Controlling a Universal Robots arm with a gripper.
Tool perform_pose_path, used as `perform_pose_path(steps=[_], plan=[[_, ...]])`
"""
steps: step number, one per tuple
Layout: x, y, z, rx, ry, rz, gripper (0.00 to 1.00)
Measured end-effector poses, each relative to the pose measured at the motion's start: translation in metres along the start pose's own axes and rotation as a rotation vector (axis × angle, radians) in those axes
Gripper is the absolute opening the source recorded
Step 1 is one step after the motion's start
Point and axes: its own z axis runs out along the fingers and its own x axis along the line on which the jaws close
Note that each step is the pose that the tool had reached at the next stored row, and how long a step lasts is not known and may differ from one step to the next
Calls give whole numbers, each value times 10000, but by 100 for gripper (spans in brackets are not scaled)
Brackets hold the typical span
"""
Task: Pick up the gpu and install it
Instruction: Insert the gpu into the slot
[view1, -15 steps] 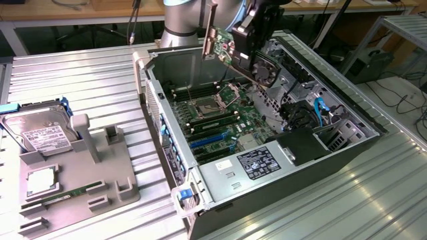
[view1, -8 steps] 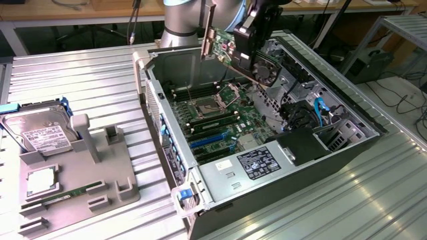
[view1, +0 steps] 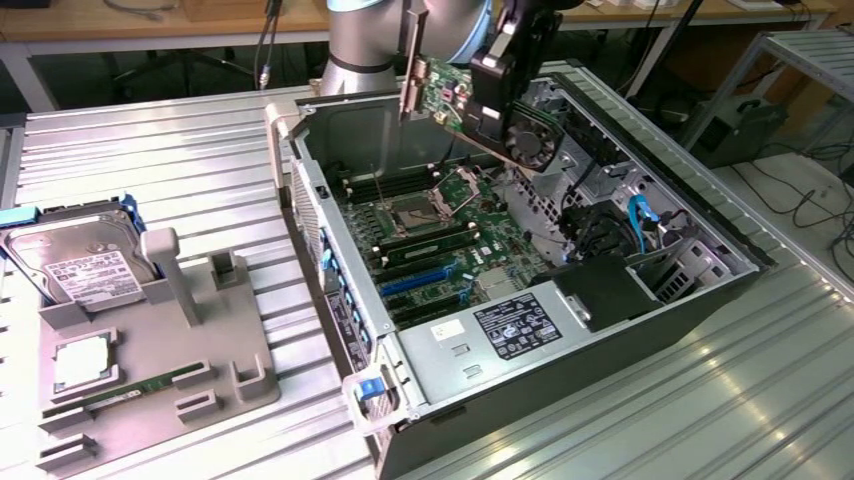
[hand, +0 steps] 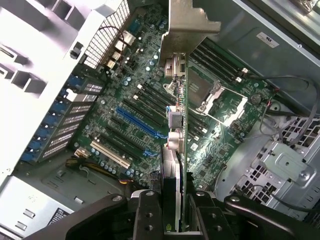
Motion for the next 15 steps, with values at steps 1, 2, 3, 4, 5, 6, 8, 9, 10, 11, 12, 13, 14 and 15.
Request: perform_pose_path(steps=[1, 2, 3, 4, 5, 6, 8, 9, 10, 11, 12, 13, 14, 15], plan=[[0, 0, 0, -1, -2, -56, 27], [0, 0, 0, -3, -3, -110, 27], [0, 0, 0, -4, -5, -167, 27], [0, 0, 0, -5, -7, -219, 27], [0, 0, 0, -8, -11, -325, 27], [0, 0, 0, -9, -13, -394, 27], [0, 0, 0, -15, -20, -580, 27], [0, 0, 0, -16, -22, -642, 27], [0, 0, 0, -17, -24, -697, 27], [0, 0, 0, -19, -26, -762, 27], [0, 0, 0, -20, -28, -813, 27], [0, 0, 0, -22, -30, -860, 27], [0, 0, 0, -23, -31, -909, 27], [0, 0, 0, -24, -33, -960, 27]])
